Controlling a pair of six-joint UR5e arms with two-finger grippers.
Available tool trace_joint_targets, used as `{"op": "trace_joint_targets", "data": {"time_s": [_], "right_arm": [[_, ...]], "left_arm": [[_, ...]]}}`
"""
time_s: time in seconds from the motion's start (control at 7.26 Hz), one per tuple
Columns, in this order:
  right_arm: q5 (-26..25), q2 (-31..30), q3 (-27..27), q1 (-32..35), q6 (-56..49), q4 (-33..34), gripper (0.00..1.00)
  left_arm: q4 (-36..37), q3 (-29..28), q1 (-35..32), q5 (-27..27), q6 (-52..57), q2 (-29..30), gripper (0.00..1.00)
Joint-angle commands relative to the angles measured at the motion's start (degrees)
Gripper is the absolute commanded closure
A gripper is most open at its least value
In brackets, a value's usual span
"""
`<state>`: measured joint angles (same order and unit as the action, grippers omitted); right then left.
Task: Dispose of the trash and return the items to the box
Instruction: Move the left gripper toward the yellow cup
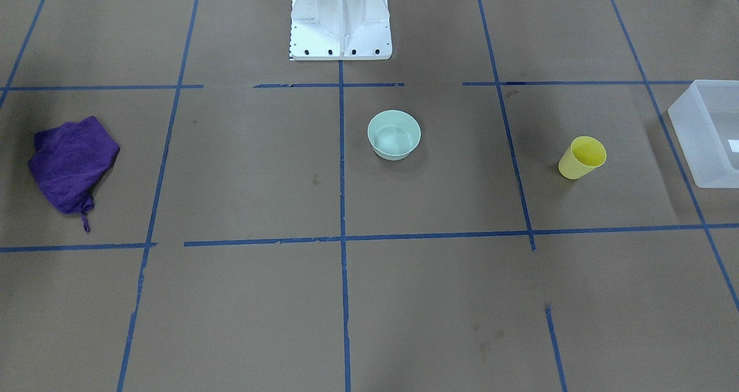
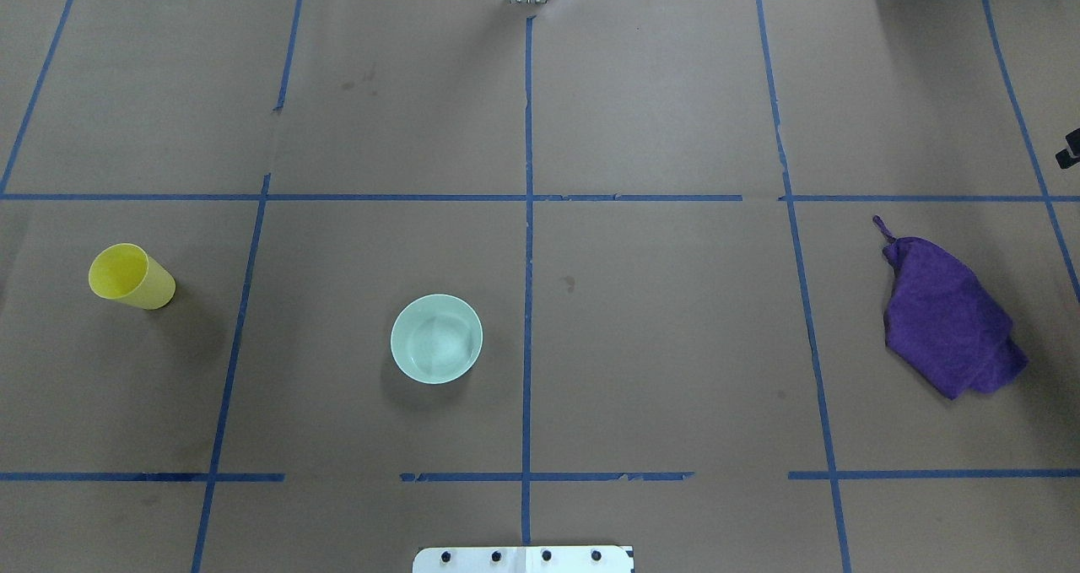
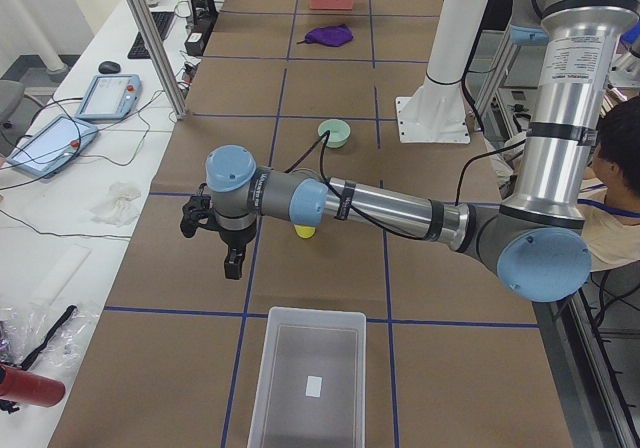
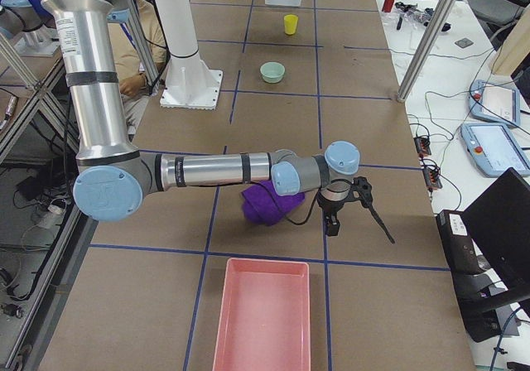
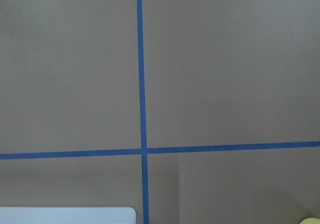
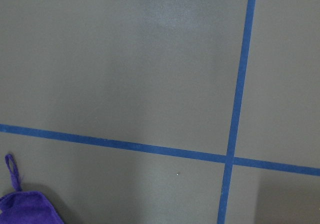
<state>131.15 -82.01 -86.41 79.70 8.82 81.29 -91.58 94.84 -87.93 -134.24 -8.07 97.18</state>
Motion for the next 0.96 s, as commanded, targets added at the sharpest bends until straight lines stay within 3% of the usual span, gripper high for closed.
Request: {"op": "trace_joint_targets", "data": {"time_s": [0.0,0.83], "right_arm": [[-1.33,1.4,-0.16,-0.15,0.32,-0.08,0.0],[1.74,0.62,0.63,-0.24,0.41,-0.43,0.0]], "left_arm": [[-0.44,0.25,0.3,-0.15,0.07,-0.06,0.0],[-0.53,1.31,1.71,-0.06,0.07,0.03,0.0]]}}
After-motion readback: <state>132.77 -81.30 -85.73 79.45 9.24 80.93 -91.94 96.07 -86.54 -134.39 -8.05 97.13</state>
